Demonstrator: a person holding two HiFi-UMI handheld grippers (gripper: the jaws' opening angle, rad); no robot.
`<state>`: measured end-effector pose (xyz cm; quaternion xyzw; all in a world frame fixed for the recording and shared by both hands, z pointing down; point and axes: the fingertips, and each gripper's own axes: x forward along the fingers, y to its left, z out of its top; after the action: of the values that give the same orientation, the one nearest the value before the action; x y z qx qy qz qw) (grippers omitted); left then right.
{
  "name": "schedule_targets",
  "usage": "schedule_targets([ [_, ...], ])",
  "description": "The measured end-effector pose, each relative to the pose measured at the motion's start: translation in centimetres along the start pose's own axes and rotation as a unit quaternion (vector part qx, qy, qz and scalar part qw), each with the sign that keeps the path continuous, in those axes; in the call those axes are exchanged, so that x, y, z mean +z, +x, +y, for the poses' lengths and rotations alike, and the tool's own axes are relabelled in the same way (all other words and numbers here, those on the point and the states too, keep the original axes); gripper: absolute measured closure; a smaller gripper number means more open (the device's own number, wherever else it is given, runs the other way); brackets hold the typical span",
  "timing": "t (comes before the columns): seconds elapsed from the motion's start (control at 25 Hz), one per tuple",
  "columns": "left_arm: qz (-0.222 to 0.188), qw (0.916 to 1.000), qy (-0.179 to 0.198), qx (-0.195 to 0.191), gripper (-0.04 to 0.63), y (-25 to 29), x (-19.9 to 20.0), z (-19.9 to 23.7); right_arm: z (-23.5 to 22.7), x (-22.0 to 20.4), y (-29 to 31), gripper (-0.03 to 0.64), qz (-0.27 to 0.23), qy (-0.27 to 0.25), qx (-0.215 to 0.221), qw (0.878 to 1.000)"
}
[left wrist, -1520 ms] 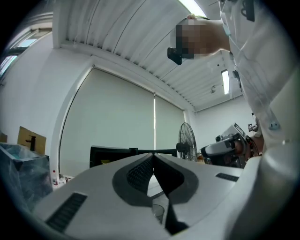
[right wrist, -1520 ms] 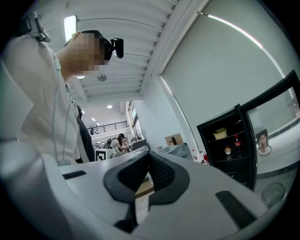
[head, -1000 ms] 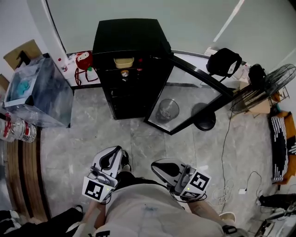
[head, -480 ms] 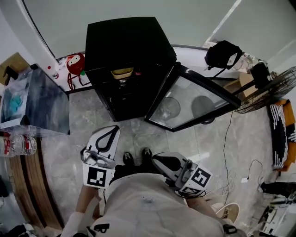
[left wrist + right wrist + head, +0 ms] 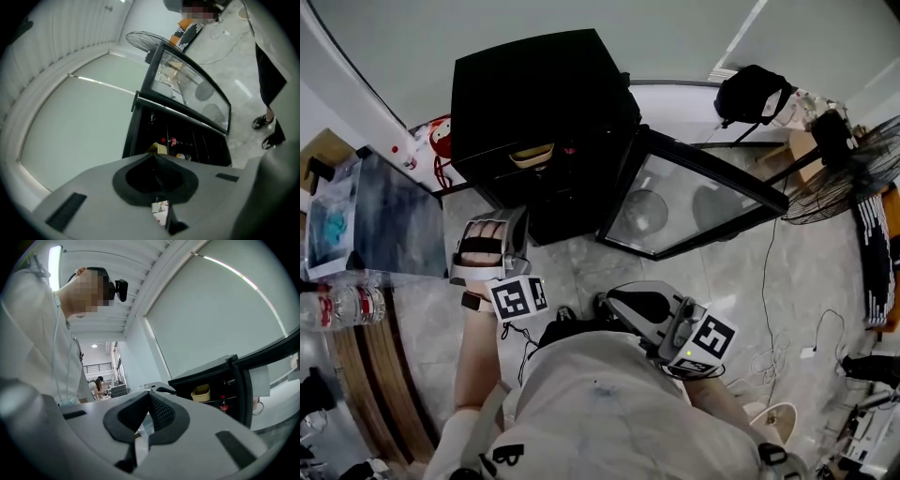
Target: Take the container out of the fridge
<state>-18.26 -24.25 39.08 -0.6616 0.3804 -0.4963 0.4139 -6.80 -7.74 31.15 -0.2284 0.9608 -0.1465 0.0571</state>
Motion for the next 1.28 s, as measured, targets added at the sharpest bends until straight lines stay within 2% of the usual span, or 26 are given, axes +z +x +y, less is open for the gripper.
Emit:
schedule_targets([
  [0.12, -0.016, 0.9986, -0.043, 0.026, 0.569, 0.1, 1.3, 1.0, -1.3, 0.0, -1.6, 0.601, -0.009, 0.018, -0.007, 1.0],
  [0.2, -0.03, 0.9968, -0.073, 0.018, 0.357, 0.6, 2.2, 0.8, -1.9, 0.3, -2.4, 0.601, -0.019, 0.029, -0.009, 0.999],
  [0.28, -0.027, 0.9954, -0.09, -0.016, 0.282, 1.6, 2.5, -0.4, -2.3, 0.5, -2.9, 0.601, -0.027, 0.033, -0.011, 0.999],
  [0.4, 0.003, 0.9938, -0.088, -0.068, 0.247, 3.5, 1.6, -2.6, -2.4, 0.6, -3.2, 0.601, -0.031, 0.034, -0.01, 0.999],
  [0.52, 0.043, 0.9864, -0.101, -0.122, 0.191, 5.9, 0.2, -4.3, -2.6, 0.4, -3.7, 0.601, -0.028, 0.033, -0.006, 0.999],
  [0.64, 0.073, 0.9804, -0.108, -0.148, 0.129, 8.2, -0.6, -4.8, -3.1, 0.4, -4.7, 0.601, -0.032, 0.036, -0.011, 0.999],
  [0.84, 0.113, 0.9744, -0.087, -0.174, 0.112, 11.7, -1.4, -5.3, -4.2, 0.2, -6.3, 0.601, -0.037, 0.047, -0.024, 0.998],
  [0.96, 0.125, 0.9677, -0.095, -0.197, 0.112, 13.7, -1.7, -5.9, -4.9, -0.1, -7.0, 0.601, -0.037, 0.053, -0.028, 0.997],
  [1.2, 0.158, 0.94, -0.157, -0.259, 0.112, 16.2, -3.1, -6.4, -5.9, -0.6, -7.6, 0.601, -0.032, 0.068, -0.026, 0.997],
  [1.28, 0.167, 0.933, -0.169, -0.27, 0.114, 16.5, -3.6, -6.3, -6.1, -0.9, -7.6, 0.601, -0.029, 0.074, -0.019, 0.997],
])
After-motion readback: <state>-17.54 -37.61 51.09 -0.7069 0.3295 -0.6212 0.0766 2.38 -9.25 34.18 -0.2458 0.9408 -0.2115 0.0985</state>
